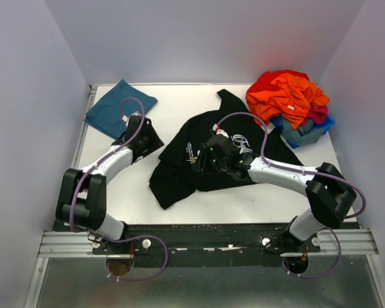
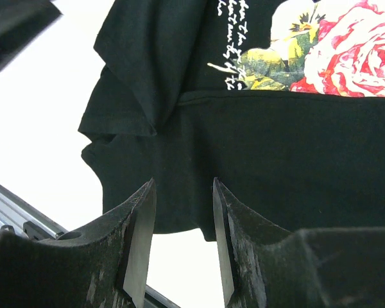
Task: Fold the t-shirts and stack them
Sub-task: Fold the flattened tshirt in 1/3 of the way
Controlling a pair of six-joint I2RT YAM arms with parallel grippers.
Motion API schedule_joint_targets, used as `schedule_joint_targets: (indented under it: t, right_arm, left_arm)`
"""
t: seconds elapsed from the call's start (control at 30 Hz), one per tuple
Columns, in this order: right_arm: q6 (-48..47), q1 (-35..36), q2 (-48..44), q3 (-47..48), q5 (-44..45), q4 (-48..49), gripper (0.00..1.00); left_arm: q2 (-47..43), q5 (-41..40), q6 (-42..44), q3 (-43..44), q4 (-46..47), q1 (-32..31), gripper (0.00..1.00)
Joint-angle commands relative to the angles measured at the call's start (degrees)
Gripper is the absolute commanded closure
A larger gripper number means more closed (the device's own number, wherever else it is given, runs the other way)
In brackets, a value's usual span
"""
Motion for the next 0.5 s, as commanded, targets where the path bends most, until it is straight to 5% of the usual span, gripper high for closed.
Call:
schedule_joint_targets:
  t: [0.0,0.17,0.33,0.47]
  right_arm:
    - [-1.1,-0.5,-1.7,0.9,1.1,-1.5,0.51]
    - [-1.1,-0.8,-2.3,-0.3,1.2,-1.6,0.51]
    - [-1.0,-1.2,-2.3,-0.7,1.0,-1.5,0.52]
    - [-0.8,-1.4,-2.5,-1.1,0.9,-1.5,0.52]
  left_arm:
    - [6.0,6.9,-1.6,-0.1,0.1,-0.1,0.4]
    - [8.5,6.9,-1.5,-0.5,1.4,0.0,0.44]
    - [10.6,9.3,-1.0,0.0,2.2,0.0,0.68]
    - [10.8,7.5,-0.6,-0.1,0.6,0.0,0.63]
